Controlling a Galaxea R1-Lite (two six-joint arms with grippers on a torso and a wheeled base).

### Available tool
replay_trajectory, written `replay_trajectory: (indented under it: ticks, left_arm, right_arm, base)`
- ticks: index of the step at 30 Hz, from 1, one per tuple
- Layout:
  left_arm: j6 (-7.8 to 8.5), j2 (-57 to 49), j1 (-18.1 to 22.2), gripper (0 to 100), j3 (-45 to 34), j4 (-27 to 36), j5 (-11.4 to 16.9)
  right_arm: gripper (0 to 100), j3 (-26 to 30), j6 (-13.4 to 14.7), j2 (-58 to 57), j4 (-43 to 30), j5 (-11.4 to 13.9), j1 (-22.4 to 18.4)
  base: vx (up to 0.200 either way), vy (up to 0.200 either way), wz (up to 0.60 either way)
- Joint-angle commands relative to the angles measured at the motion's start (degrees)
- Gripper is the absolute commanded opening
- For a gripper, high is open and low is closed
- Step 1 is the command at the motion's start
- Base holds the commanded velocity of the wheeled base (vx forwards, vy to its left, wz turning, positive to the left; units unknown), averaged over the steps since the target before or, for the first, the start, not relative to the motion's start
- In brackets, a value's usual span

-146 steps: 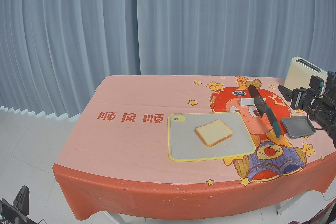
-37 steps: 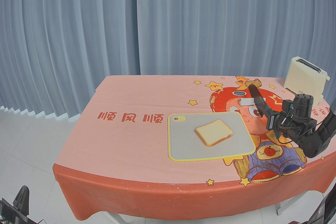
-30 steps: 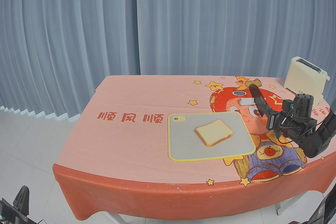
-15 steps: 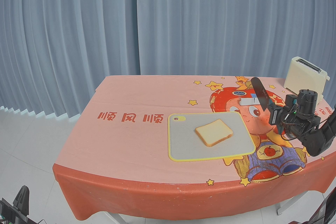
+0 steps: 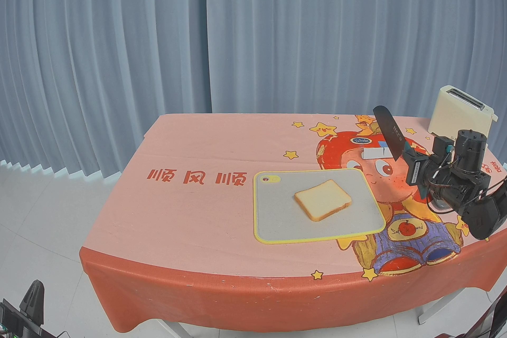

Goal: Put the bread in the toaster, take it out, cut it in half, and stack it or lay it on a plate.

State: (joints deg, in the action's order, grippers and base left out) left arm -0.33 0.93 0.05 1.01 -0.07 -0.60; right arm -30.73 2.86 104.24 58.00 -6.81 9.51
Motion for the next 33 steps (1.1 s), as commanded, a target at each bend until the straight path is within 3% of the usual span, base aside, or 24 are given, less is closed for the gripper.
replay_trajectory:
  ticks: [1,23,33]
  left_arm:
    - [-0.02,-0.93,0.04,0,-1.01,-0.01,-0.02]
    - [-0.02,-0.93,0.04,0,-1.01,-0.01,-0.02]
    - [-0.02,-0.93,0.04,0,-1.01,-0.01,-0.02]
  right_arm:
    - [0,0.5,-0.05,-2.9,-0.26,0.05,1.21]
    - [0,3.84,-0.14,-8.53,-0.61,-0.04,7.81]
    - [0,4.19,-0.23,-9.06,-0.7,-0.04,8.6]
  base:
    - [0.0,0.0,0.0]
    - [0.0,0.0,0.0]
    - [0.0,0.0,0.0]
